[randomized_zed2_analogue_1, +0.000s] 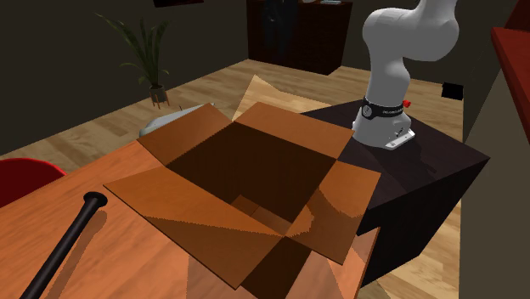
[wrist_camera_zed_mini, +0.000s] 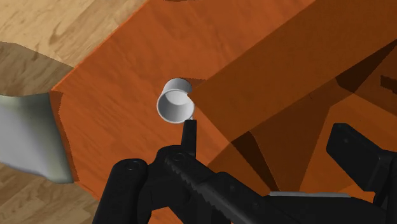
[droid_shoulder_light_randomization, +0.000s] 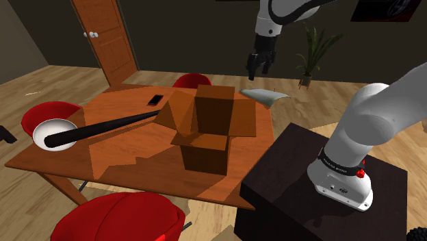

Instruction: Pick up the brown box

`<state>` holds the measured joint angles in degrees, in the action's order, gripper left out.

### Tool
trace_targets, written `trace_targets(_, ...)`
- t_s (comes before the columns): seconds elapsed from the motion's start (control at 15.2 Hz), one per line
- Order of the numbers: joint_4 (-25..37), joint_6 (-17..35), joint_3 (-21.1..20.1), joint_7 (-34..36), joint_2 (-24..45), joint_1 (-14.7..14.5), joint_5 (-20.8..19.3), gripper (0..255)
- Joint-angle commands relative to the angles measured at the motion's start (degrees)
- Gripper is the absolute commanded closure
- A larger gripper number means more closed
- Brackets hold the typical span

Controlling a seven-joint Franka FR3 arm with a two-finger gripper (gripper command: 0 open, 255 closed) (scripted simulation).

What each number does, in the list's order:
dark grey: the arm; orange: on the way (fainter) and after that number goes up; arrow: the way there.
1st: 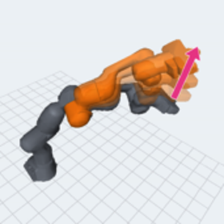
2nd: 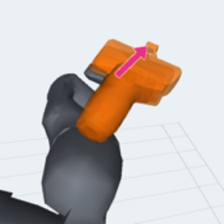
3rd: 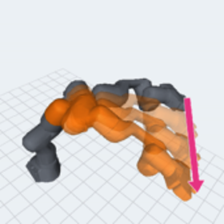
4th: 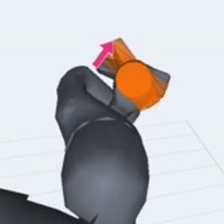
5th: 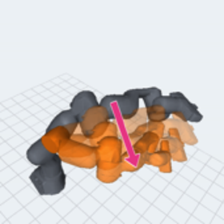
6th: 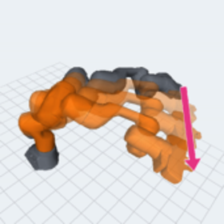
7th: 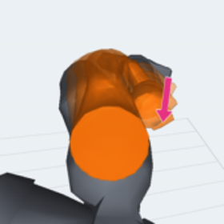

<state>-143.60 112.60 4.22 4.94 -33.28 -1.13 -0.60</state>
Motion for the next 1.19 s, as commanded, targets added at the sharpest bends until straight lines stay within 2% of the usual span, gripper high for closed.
trace_targets(0.0, 0.26, 4.21, 0.07, 0.19, 4.41, -0.22, 0.32, 0)
trace_targets(0.73, 6.67, 22.10, 0.72, -0.32, 29.16, -1.21, 3.21, 0)
trace_targets(1.12, 5.95, 26.74, 0.70, -0.91, 33.14, -1.27, 4.00, 0)
